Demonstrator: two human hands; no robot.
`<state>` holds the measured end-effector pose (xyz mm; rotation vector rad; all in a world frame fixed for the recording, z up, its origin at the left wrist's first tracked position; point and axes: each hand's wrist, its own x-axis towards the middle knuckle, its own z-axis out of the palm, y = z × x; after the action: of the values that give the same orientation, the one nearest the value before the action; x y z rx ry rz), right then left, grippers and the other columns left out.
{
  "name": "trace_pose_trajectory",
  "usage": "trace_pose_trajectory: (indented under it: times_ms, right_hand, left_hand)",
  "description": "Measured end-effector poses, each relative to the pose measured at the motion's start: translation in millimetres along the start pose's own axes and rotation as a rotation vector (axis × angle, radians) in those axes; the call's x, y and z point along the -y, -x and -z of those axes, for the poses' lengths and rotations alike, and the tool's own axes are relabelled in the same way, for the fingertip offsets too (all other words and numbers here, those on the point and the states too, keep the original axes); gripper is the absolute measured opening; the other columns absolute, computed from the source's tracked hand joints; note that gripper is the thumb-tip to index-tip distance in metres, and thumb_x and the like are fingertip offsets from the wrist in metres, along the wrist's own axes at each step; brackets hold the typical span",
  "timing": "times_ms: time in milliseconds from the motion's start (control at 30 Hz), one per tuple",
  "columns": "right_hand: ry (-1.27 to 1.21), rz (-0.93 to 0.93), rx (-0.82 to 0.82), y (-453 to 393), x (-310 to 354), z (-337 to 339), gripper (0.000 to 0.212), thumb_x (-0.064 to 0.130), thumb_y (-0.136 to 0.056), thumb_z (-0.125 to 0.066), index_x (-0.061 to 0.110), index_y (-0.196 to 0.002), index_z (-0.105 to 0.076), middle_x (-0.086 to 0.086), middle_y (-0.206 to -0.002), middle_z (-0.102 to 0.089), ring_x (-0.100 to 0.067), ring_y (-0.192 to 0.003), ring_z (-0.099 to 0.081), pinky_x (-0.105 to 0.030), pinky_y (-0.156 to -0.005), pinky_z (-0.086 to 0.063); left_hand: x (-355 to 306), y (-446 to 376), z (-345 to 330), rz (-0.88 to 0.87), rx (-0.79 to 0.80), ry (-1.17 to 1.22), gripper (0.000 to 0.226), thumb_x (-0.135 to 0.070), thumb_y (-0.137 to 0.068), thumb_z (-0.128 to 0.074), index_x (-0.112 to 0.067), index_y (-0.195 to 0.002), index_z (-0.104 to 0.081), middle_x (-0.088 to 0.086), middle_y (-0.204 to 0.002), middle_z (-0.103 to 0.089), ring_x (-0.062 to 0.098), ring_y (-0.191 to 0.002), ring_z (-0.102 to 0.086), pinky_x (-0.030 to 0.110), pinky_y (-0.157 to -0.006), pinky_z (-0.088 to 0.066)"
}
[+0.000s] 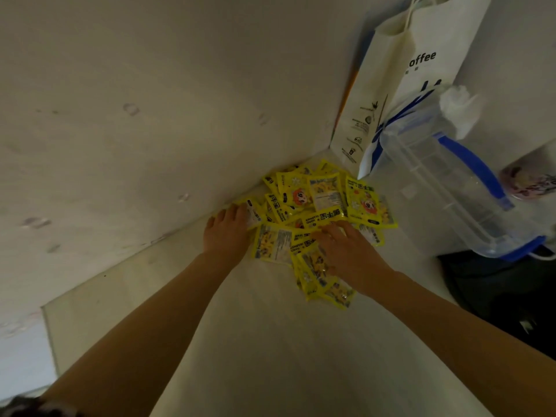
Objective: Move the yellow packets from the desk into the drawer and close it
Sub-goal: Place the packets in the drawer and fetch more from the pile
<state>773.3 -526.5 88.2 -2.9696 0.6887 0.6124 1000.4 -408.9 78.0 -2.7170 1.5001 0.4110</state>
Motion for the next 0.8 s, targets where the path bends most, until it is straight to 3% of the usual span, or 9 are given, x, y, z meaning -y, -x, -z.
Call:
trace_pose_trajectory:
  times_ms: [100,233,367,467,567,633,667,733,800]
  right_hand:
    - [-0.051,-0.068,-0.139,8,3,7,0.087,0.038,-0.040,-0.091,0.014,-0.117,-0.060,-0.011,-0.106,-0.061,-0.034,-0.099,-0.060,-0.042,-0.084,-0.053]
    - [-0.039,-0.099,-0.149,16,2,6,0.072,0.034,-0.033,-0.094,0.013,-0.097,-0.068,-0.013,-0.101,-0.064,-0.034,-0.091,-0.064,-0.042,-0.077,-0.056]
    - [-0.054,-0.113,-0.172,25,4,14,0.056,0.032,-0.037,-0.094,0.011,-0.082,-0.068,-0.012,-0.094,-0.063,-0.033,-0.084,-0.064,-0.046,-0.072,-0.056]
    - [-0.096,-0.143,-0.202,31,3,19,0.048,0.031,-0.054,-0.090,0.010,-0.091,-0.067,-0.010,-0.095,-0.064,-0.033,-0.084,-0.066,-0.050,-0.076,-0.055]
    - [-0.202,-0.172,-0.211,42,1,24,0.039,0.032,-0.083,-0.069,0.011,-0.115,-0.060,-0.007,-0.108,-0.064,-0.031,-0.102,-0.064,-0.052,-0.098,-0.044]
    - [-0.268,-0.202,-0.185,52,0,27,0.040,0.034,-0.092,-0.055,0.013,-0.126,-0.052,-0.004,-0.117,-0.061,-0.027,-0.112,-0.059,-0.048,-0.106,-0.036]
    - [-0.320,-0.218,-0.182,58,0,28,0.039,0.034,-0.094,-0.053,0.013,-0.127,-0.050,-0.004,-0.114,-0.059,-0.026,-0.112,-0.059,-0.044,-0.103,-0.037]
    - [-0.466,-0.244,-0.160,71,3,29,0.036,0.032,-0.092,-0.056,0.010,-0.121,-0.052,-0.002,-0.101,-0.054,-0.027,-0.102,-0.060,-0.034,-0.083,-0.042]
    - [-0.613,-0.252,-0.086,82,6,27,0.039,0.031,-0.091,-0.059,0.010,-0.123,-0.051,-0.002,-0.105,-0.054,-0.025,-0.101,-0.059,-0.035,-0.081,-0.046]
  left_hand:
    - [4,8,-1,0.004,-0.023,0.009,0.051,-0.039,-0.092,-0.050,-0.015,-0.136,-0.040,0.008,-0.136,-0.050,0.032,-0.121,-0.049,0.041,-0.098,-0.039]
    - [13,26,0,0.025,-0.036,0.029,0.046,-0.043,-0.093,-0.048,-0.013,-0.127,-0.048,0.009,-0.121,-0.058,0.032,-0.111,-0.055,0.039,-0.086,-0.044]
    - [23,39,5,0.086,0.022,0.093,0.030,-0.030,-0.094,-0.048,-0.015,-0.120,-0.050,0.009,-0.113,-0.060,0.031,-0.105,-0.058,0.038,-0.076,-0.045]
    - [29,47,12,0.174,-0.008,0.171,0.020,-0.026,-0.096,-0.042,-0.015,-0.107,-0.054,0.012,-0.099,-0.064,0.035,-0.091,-0.061,0.034,-0.067,-0.043]
    - [36,54,21,0.273,-0.034,0.231,0.029,-0.037,-0.098,-0.039,-0.015,-0.085,-0.050,0.013,-0.081,-0.062,0.034,-0.074,-0.059,0.033,-0.061,-0.044]
    - [36,58,26,0.303,-0.031,0.296,0.029,-0.038,-0.096,-0.041,-0.015,-0.079,-0.047,0.010,-0.074,-0.057,0.031,-0.067,-0.054,0.030,-0.056,-0.039]
    - [35,59,28,0.300,-0.034,0.371,0.026,-0.035,-0.094,-0.046,-0.014,-0.079,-0.048,0.008,-0.073,-0.056,0.029,-0.065,-0.054,0.029,-0.054,-0.039]
    - [30,63,31,0.288,-0.027,0.540,0.019,-0.027,-0.090,-0.056,-0.011,-0.082,-0.051,0.005,-0.071,-0.054,0.023,-0.060,-0.053,0.026,-0.047,-0.036]
    - [25,66,30,0.256,0.006,0.582,0.019,-0.025,-0.087,-0.063,-0.009,-0.083,-0.053,0.004,-0.072,-0.054,0.024,-0.063,-0.053,0.025,-0.047,-0.033]
